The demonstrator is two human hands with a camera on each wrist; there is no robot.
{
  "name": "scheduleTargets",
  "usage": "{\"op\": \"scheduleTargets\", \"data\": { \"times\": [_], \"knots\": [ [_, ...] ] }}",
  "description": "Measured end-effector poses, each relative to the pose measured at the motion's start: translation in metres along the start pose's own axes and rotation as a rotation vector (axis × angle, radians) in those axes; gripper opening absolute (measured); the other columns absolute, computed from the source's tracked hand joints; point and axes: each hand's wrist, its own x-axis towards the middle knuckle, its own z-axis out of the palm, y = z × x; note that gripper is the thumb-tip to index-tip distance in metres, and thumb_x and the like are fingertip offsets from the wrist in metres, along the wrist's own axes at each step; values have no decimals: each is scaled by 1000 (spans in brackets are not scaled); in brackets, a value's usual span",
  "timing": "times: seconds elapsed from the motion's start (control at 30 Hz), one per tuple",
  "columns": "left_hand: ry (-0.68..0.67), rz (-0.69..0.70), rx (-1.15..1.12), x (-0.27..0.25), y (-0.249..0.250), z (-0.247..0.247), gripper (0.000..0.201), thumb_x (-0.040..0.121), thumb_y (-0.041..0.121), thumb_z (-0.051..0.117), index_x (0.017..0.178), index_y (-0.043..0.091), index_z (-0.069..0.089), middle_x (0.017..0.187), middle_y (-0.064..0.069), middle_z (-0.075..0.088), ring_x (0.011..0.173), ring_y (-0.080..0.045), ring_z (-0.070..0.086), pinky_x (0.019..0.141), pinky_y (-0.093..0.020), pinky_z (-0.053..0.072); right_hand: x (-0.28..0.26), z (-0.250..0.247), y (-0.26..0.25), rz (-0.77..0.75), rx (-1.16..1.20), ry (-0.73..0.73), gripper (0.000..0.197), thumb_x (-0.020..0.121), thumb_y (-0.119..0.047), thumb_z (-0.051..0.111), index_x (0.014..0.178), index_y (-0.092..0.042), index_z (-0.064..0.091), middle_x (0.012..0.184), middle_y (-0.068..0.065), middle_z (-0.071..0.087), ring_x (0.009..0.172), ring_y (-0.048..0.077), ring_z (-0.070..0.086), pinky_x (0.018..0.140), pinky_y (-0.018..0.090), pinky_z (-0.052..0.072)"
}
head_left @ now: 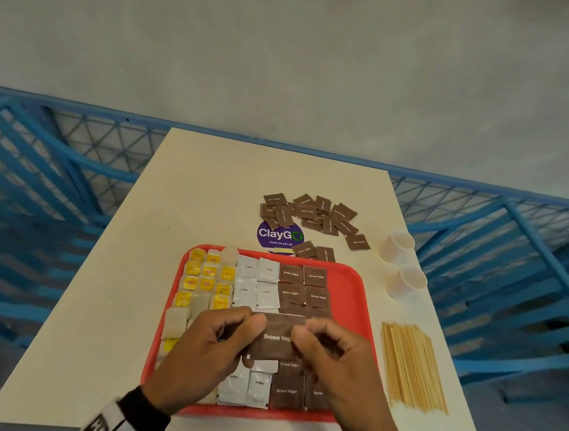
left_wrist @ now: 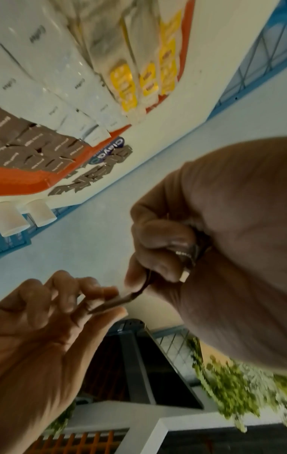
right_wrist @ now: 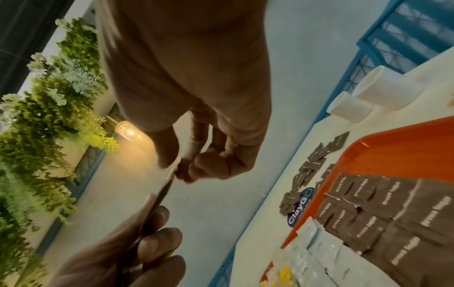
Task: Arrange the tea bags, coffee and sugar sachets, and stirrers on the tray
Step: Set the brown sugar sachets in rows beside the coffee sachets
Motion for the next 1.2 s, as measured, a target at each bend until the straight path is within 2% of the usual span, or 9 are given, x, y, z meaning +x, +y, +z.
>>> {"op": "scheduleTargets", "data": {
  "times": [0.17,0.4,0.53,0.67,0.8,0.93,1.07,1.13,1.2],
  "knots": [
    [66,-120,-5,10,-26,-3,39,97,33,52,62,18,61,56,-1,55,45,-7,39,46,-16,34,30,-11,19,124,-108,-28,11,87,-17,73,82,-8,74,65,-4,66,58,7,55,59,17,44],
    [42,-366,97,-6,-62,-15,33,97,31,58,70,14,67,61,-3,65,50,0,49,54,-15,39,162,-51,84,275,-400,220,14,90,-15,71,80,-6,77,79,2,73,68,8,62,59,12,48],
    [81,-481,48,-13,-70,-22,29,96,24,61,72,9,67,59,-5,65,45,-6,47,46,-20,40,208,-47,105,375,-436,246,17,89,-15,70,76,-5,77,75,6,73,68,15,62,70,33,54],
    [134,-524,13,-11,-74,-32,31,96,24,61,67,14,67,59,-6,65,45,-11,46,44,-24,39,230,-41,112,404,-598,269,25,85,-23,74,71,-3,74,74,8,74,69,16,63,77,37,58],
    [104,-531,-34,-10,-74,-35,29,97,16,59,69,17,66,64,-8,66,49,-17,49,48,-27,41,219,-38,107,352,-829,316,35,91,-31,66,72,-3,69,68,9,69,61,18,59,58,30,51],
    [159,-609,-337,-4,-68,-31,24,102,-2,43,106,3,66,89,-12,75,71,-28,69,60,-33,55,182,-33,97,260,-737,254,28,92,-25,64,71,-7,69,70,7,72,64,16,65,73,41,59],
    [137,-614,-544,5,-55,-23,37,104,25,38,119,9,68,115,-10,74,109,-25,70,95,-45,55,95,-2,63,134,-616,-65,21,91,-34,68,76,-21,72,76,-8,72,67,4,63,65,21,50],
    [106,-600,-552,9,-45,-17,44,103,32,36,118,10,71,118,-10,73,113,-25,68,101,-46,52,55,19,42,204,-415,-308,21,92,-38,66,82,-21,72,79,-3,73,61,6,60,58,18,48],
    [79,-589,-581,10,-39,-10,47,103,33,35,117,8,73,118,-16,71,115,-33,66,103,-49,49,36,30,37,187,-318,-348,16,92,-34,67,82,-22,72,75,-2,72,57,7,60,55,17,46]
  ]
}}
